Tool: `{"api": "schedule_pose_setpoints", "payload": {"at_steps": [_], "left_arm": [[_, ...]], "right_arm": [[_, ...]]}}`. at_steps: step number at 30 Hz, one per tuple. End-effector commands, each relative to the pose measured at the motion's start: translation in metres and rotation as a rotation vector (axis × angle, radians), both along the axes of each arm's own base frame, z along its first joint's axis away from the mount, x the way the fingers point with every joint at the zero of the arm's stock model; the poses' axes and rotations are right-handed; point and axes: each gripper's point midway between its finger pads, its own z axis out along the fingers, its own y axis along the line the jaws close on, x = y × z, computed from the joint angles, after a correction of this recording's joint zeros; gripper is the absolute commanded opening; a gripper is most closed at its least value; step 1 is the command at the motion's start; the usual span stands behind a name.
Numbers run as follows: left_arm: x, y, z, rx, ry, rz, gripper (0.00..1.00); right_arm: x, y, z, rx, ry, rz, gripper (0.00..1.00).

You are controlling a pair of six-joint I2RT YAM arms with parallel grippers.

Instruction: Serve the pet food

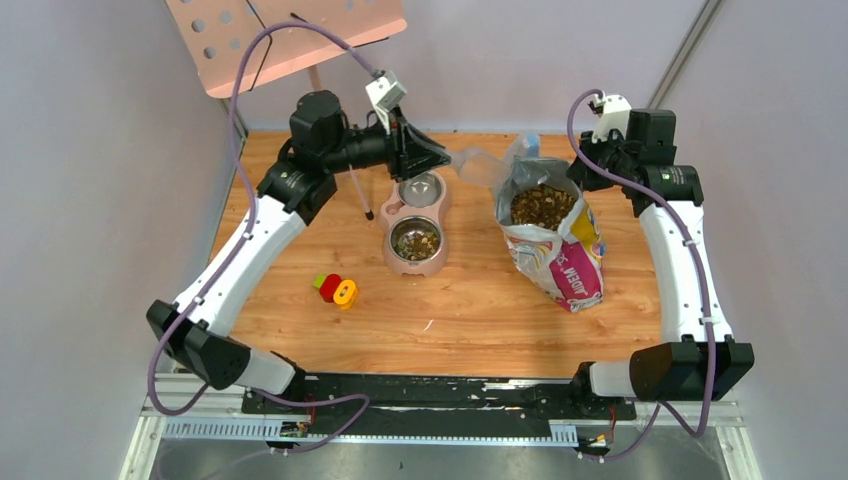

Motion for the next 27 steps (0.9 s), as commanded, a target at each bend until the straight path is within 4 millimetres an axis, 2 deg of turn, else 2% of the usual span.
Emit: {"api": "schedule_pose_setpoints", "payload": {"at_steps": [1, 5, 8, 11, 13, 17, 19, 24, 27], "left_arm": [[-0.001, -0.040, 0.003, -0.048, 0.014, -0.107, 0.00], [0.009, -0.067, -0.016, 0.014, -0.025, -0.112, 0.00], [0.006, -0.089, -0.023, 0.074, -0.044, -0.147, 0.00], [0.004, -0.101, -0.028, 0.124, -0.096, -0.168, 0.00], [0.002, -0.110, -0.038, 0.174, -0.115, -0.180, 0.00], [0.011, -0.135, -0.081, 0.301, -0.114, -0.156, 0.00], [0.023, -0.139, -0.096, 0.366, -0.105, -0.084, 0.00], [0.050, -0.143, -0.098, 0.399, -0.126, 0.102, 0.00], [0.062, -0.145, -0.108, 0.431, -0.132, 0.188, 0.00]], "right_arm": [[-0.003, 0.023, 0.042, 0.078, -0.140, 0.057, 0.00], [-0.003, 0.027, 0.043, 0.091, -0.142, 0.064, 0.00], [-0.004, 0.027, 0.044, 0.095, -0.146, 0.061, 0.00], [-0.006, 0.027, 0.046, 0.094, -0.151, 0.062, 0.00], [-0.006, 0.027, 0.045, 0.092, -0.150, 0.062, 0.00], [-0.006, 0.029, 0.045, 0.106, -0.145, 0.067, 0.00], [-0.006, 0.031, 0.045, 0.113, -0.140, 0.071, 0.00], [-0.007, 0.032, 0.045, 0.115, -0.141, 0.073, 0.00], [-0.009, 0.032, 0.044, 0.115, -0.139, 0.073, 0.00]]}}
